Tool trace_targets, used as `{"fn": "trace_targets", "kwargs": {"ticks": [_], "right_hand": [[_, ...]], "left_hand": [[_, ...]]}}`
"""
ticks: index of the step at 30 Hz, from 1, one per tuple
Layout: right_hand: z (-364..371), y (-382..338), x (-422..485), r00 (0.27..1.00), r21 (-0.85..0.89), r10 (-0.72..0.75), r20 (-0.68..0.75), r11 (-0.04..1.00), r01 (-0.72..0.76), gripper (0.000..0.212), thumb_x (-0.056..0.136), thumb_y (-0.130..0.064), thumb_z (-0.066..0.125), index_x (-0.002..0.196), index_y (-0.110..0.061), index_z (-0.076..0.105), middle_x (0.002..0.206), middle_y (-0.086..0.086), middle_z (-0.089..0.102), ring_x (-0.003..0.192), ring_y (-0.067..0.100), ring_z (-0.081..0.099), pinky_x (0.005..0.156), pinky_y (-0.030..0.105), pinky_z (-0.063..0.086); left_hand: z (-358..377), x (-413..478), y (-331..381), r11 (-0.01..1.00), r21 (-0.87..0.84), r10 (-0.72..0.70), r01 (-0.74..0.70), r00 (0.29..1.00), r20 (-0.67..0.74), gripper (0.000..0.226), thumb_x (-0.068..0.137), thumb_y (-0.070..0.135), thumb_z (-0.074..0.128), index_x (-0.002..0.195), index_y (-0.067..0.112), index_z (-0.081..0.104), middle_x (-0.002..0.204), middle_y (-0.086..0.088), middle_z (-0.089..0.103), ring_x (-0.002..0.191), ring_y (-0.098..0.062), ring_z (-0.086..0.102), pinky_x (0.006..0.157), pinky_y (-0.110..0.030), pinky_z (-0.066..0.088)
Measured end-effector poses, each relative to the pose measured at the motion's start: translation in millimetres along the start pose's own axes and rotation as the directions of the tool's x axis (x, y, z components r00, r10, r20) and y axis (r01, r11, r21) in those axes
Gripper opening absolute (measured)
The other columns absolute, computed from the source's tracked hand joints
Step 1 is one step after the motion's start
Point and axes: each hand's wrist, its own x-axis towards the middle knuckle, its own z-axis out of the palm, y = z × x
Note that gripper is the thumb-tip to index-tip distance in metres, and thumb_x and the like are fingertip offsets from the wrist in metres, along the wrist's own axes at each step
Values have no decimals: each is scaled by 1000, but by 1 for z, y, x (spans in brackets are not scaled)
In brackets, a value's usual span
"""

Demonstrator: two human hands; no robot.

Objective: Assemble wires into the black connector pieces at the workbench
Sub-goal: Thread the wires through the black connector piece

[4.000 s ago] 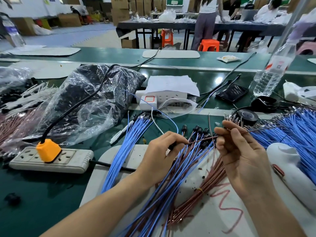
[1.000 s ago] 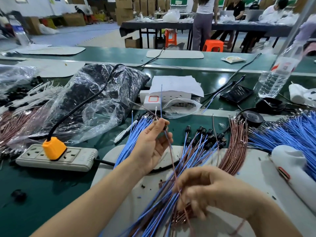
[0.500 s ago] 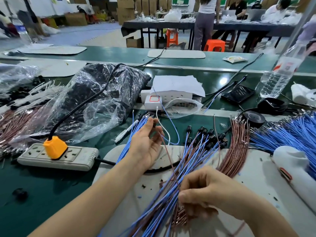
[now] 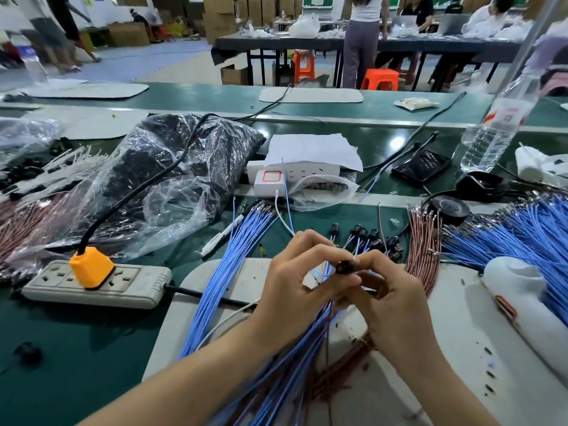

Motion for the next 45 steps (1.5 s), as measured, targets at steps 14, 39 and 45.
{"fn": "trace_targets", "kwargs": {"ticks": [14, 39, 45], "right_hand": [[-1, 12, 1, 982, -207, -189, -4, 961, 184, 44, 78, 14, 67, 77, -28, 57, 78, -8, 66, 65, -4, 62, 61, 6, 45], [0, 23, 6, 988, -336, -128, 85, 930, 149, 12, 78, 14, 67, 79, 3, 61, 69, 11, 62, 65, 13, 60, 57, 9, 43], [0, 16, 21, 988, -345, 116, 100, 935, -75, 18, 76, 7, 74, 81, -9, 66, 72, 8, 69, 66, 18, 64, 64, 25, 53]], "left_hand": [[0, 0, 3, 1000, -9, 22, -21, 999, 41, 20, 78, 12, 73, 96, 2, 72, 86, -8, 57, 81, 4, 50, 77, -12, 41], [0, -1, -6, 998, -28, 50, -48, 997, 56, 17, 78, 7, 73, 95, 2, 72, 87, -8, 60, 76, -13, 59, 74, -19, 48], [2, 6, -17, 988, -87, -129, 131, 991, 33, 11, 83, 10, 70, 94, 9, 68, 91, -3, 63, 83, -9, 60, 74, -22, 48]]}}
